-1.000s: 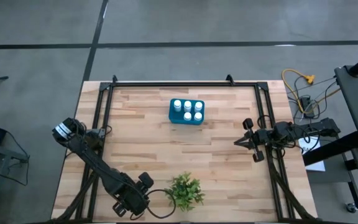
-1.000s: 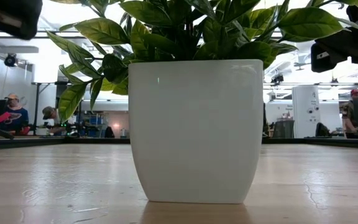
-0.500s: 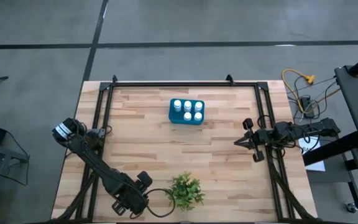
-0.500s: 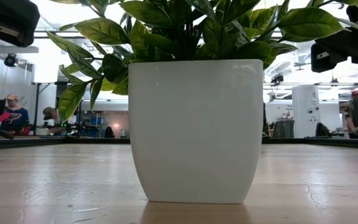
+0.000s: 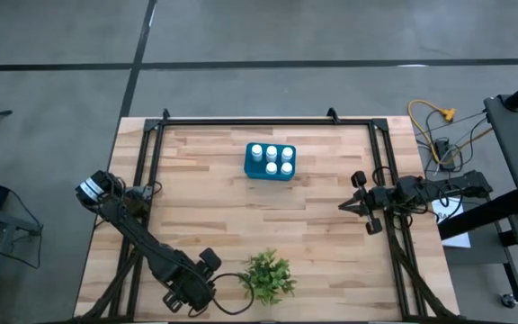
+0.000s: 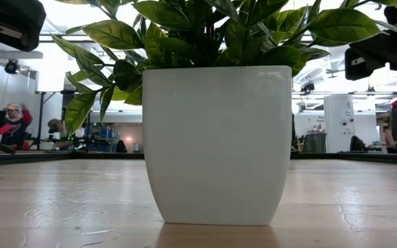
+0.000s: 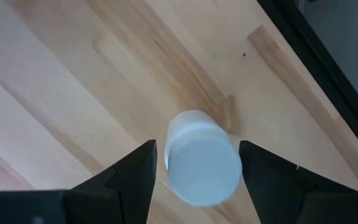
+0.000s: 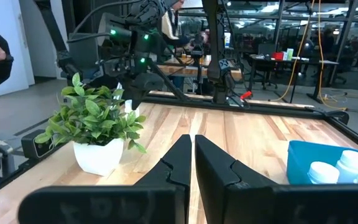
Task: Pick and place pill bottles into a basket
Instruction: Put the white pill bottle into the blue bin
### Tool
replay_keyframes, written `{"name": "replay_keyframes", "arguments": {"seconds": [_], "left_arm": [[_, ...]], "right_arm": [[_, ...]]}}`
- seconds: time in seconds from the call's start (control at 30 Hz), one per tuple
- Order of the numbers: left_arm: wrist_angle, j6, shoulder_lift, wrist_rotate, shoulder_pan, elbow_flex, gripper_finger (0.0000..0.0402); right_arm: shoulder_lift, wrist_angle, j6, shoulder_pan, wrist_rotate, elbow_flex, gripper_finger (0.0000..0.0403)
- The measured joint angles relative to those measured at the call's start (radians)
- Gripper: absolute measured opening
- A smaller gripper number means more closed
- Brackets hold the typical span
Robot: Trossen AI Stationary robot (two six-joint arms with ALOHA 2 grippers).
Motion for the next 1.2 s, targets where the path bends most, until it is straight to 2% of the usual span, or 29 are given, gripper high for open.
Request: {"name": "replay_keyframes", "arguments": {"seconds": [0.77, 0.9, 1.07, 1.2], "left_arm": [[0.019, 0.0, 0.0, -0.002, 0.0, -0.013, 0.0209], [0.018, 0.0, 0.0, 0.007, 0.0, -0.018, 0.0193], [0.019, 0.0, 0.0, 0.018, 0.0, -0.019, 0.0148], [0.019, 0.0, 0.0, 0.022, 0.0, -0.019, 0.0144]], "right_arm": [[0.0, 0.0, 0.0, 0.0, 0.0, 0.0, 0.0012], [0.0, 0.0, -0.001, 0.0, 0.0, 0.0, 0.0012], [0.0, 0.0, 0.0, 0.0, 0.0, 0.0, 0.0012], [0.0, 0.0, 0.0, 0.0, 0.0, 0.0, 0.0012]]}}
